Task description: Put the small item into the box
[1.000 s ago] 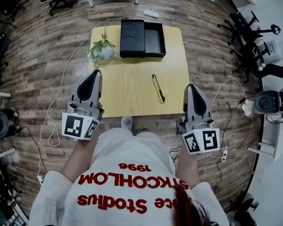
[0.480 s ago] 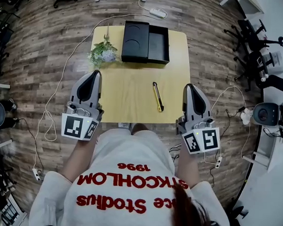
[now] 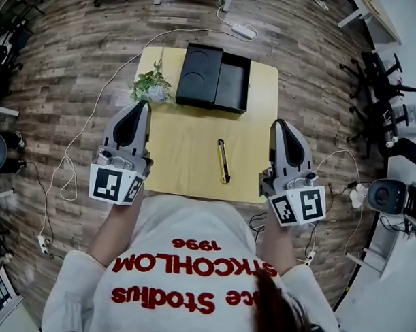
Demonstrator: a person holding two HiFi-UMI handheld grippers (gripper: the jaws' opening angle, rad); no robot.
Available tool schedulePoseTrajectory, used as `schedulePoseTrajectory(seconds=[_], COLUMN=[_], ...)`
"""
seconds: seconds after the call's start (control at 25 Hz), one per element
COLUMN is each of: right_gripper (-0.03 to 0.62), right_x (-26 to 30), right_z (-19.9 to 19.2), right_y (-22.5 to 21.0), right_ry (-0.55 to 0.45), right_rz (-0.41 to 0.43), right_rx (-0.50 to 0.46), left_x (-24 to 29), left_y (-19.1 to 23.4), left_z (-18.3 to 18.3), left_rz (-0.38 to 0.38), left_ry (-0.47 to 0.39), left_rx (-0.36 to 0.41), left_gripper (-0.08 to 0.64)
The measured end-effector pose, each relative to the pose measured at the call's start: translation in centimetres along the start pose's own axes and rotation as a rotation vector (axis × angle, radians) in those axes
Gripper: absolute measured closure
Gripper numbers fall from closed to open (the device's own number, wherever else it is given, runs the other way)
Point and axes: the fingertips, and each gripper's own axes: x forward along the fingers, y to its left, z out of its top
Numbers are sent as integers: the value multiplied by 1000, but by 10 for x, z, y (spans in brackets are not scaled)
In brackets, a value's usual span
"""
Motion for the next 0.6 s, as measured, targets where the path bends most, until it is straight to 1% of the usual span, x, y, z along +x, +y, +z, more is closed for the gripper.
schedulePoseTrajectory(seconds=[0.12, 0.28, 0.44, 0.6], right_gripper=[586, 587, 586, 586], right_x=[9, 13, 16, 19], right_z=[-3, -7, -4, -2], right_y=[-6, -8, -7, -5], right_ry=[7, 15, 11, 10], right_rz=[21, 26, 11, -24], right_rx=[10, 24, 28, 28], left_x=[7, 11, 15, 20], left_y=[-1, 2, 4, 8], left_z=[-1, -4, -5, -6], left_rz=[11, 27, 11, -21], left_ry=[-1, -1, 3, 15], left_rx=[4, -6, -8, -20], left_gripper=[554, 554, 554, 554])
